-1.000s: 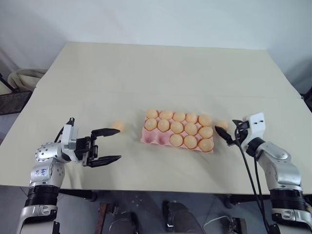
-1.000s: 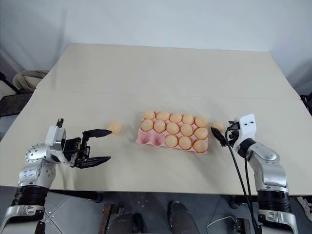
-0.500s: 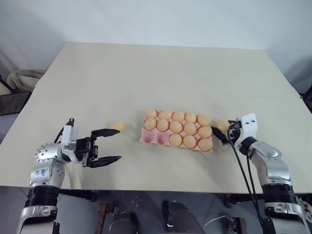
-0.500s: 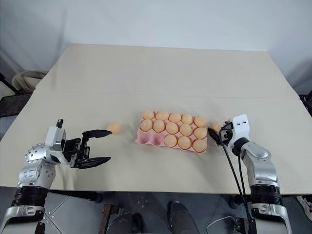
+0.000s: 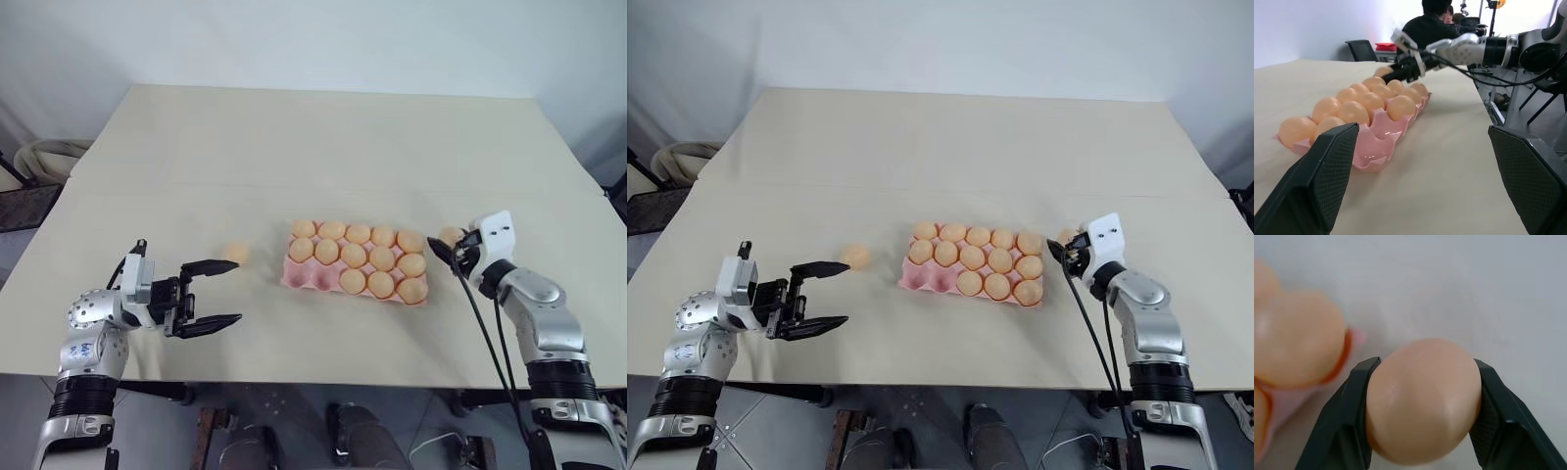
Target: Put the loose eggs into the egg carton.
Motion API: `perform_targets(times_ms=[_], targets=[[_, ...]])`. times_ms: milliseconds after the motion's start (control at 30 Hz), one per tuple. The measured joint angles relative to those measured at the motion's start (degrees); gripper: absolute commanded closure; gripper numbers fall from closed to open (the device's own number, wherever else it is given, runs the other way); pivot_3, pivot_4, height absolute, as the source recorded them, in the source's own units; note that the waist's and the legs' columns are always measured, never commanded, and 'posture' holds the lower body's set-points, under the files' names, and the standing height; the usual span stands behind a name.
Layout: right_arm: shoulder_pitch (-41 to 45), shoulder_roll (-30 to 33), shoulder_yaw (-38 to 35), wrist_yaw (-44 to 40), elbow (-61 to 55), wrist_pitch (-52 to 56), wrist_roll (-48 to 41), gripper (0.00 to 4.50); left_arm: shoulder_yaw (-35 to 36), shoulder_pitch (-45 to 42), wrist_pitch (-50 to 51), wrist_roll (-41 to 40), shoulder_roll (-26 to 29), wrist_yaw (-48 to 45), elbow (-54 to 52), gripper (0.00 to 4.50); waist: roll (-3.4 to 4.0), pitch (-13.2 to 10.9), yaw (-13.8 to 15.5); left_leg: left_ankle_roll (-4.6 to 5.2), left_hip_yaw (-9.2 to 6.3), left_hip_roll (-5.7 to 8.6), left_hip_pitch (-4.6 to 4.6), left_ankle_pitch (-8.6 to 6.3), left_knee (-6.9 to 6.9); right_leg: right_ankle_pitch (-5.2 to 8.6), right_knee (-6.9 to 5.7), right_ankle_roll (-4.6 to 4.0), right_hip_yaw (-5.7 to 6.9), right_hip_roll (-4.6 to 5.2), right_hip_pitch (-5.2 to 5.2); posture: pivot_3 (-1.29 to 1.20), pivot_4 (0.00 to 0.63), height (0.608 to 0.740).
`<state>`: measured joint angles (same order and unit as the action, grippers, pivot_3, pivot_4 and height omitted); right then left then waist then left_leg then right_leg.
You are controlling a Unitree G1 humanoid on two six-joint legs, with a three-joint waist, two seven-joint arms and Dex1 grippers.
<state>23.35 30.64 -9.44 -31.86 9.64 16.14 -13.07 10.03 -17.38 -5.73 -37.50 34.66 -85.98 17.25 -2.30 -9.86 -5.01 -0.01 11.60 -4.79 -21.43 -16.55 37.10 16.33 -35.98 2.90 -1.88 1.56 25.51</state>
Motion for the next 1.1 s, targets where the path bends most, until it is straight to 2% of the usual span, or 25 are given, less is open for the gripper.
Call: perform_targets(times_ms=[233, 367, 700, 933, 1100], targets=[[0.0, 1.4, 1.2, -1.4, -22.9, 15.0, -8.5, 2.46, 0.3, 0.0, -0.1, 0.0, 0.2, 0.0, 1.0, 0.00, 0.01, 0.0, 0.1, -0.03, -0.03, -0.07, 0.00, -0.02, -0.04, 0.02, 0.01, -0.04, 0.03, -0.04, 0.01, 0.00, 0.150, 0.740], [0.2, -1.1, 8.4, -1.3, -33.6, 24.4, -13.4, 2.46, 0.3, 0.0, -0.2, 0.0, 0.2, 0.0, 1.2, 0.00, -0.01, 0.0, 0.1, 0.00, -0.03, -0.07, -0.01, -0.05, -0.03, 0.04, 0.02, -0.07, 0.05, -0.03, 0.02, 0.00, 0.150, 0.740], [2.1, -6.1, 24.1, -1.3, -30.0, 22.4, -6.3, 2.46, 0.2, 0.1, -0.4, 0.1, 0.1, 0.0, 1.0, 0.00, -0.02, 0.0, 0.1, 0.10, -0.01, 0.00, -0.14, -0.09, 0.02, 0.05, 0.09, -0.08, 0.08, 0.03, 0.08, 0.00, 0.150, 0.740], [5.2, -8.4, 27.7, -2.3, -25.6, 20.0, -2.5, 2.46, 0.2, 0.4, -0.4, 0.3, 0.1, 0.0, 0.6, 0.00, -0.04, 0.0, 0.0, 0.05, -0.01, -0.03, -0.14, -0.08, 0.02, 0.05, 0.05, -0.09, 0.09, -0.02, 0.11, 0.00, 0.150, 0.740], [6.2, -8.7, 27.8, -3.1, -24.3, 19.9, -1.4, 0.84, 0.2, 0.5, -0.5, 0.5, 0.1, 0.1, -0.6, 0.00, -0.04, 0.0, 0.1, 0.05, -0.01, -0.02, -0.15, -0.09, 0.02, 0.05, 0.07, -0.09, 0.09, 0.00, 0.11, 0.00, 0.150, 0.740]])
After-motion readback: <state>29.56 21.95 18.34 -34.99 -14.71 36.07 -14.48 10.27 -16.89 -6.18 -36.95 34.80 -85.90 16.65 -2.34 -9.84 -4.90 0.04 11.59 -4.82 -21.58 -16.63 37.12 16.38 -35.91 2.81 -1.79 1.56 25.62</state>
